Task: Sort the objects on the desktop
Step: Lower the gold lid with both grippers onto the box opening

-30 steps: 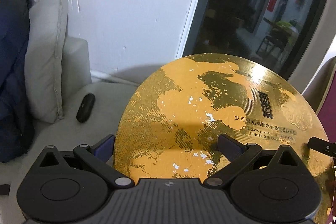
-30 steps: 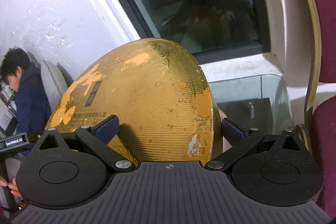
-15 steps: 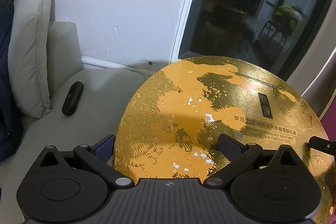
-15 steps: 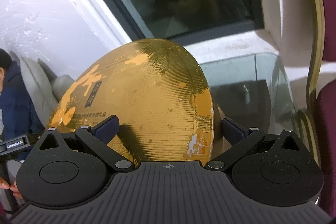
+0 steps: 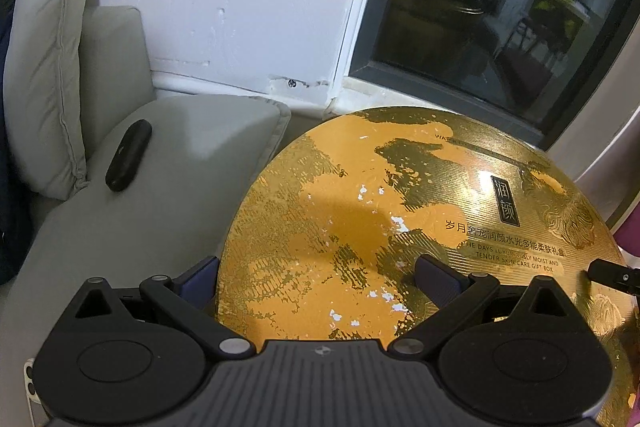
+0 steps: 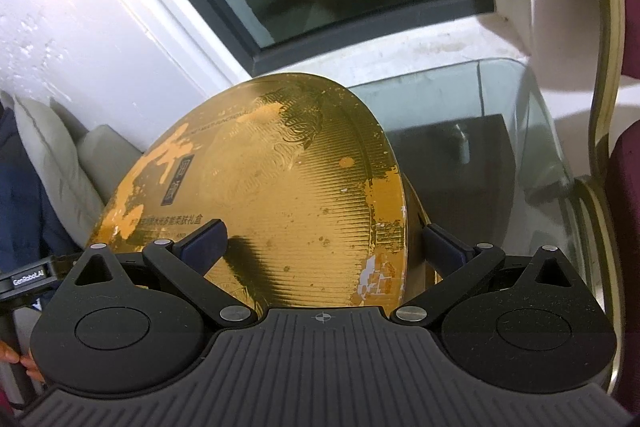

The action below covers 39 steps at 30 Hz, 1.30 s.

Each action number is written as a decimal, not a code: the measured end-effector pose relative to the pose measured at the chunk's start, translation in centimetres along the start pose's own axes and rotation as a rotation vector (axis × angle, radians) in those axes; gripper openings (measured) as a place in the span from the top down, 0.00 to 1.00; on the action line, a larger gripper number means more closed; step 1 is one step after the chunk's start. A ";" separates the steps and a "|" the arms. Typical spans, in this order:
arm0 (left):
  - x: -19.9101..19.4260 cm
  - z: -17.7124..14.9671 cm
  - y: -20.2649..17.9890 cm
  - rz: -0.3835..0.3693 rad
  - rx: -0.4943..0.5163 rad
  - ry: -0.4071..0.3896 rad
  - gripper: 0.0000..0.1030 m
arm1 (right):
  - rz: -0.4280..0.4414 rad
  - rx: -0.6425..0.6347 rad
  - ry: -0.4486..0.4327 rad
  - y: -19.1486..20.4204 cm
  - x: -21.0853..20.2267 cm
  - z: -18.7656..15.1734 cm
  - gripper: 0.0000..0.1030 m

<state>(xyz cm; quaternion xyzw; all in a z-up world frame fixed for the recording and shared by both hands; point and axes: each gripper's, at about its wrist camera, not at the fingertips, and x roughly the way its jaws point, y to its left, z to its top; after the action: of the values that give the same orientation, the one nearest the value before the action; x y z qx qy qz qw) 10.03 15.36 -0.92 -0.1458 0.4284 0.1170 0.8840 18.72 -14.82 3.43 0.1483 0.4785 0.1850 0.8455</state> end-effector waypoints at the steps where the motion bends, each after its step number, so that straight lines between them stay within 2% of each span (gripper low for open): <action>1: 0.1 0.0 -0.1 0.003 0.003 0.001 0.02 | 0.002 0.004 0.004 -0.1 0.2 0.0 0.01; 9: 0.9 -0.1 -0.6 0.006 0.030 -0.020 0.02 | 0.019 0.029 -0.001 -1.3 0.8 0.0 0.01; 15: 1.0 -0.3 -0.8 0.003 0.056 -0.065 0.02 | 0.040 0.038 -0.051 -1.9 0.9 -0.4 0.01; 39: 2.8 -1.9 0.2 -0.016 0.038 -0.043 0.02 | -0.003 0.041 -0.032 -2.0 2.0 -1.4 0.01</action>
<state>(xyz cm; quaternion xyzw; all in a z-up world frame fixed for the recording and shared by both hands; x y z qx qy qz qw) 10.25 15.11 -4.32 -0.1302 0.4104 0.1048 0.8965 18.85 -15.61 0.34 0.1679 0.4690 0.1715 0.8499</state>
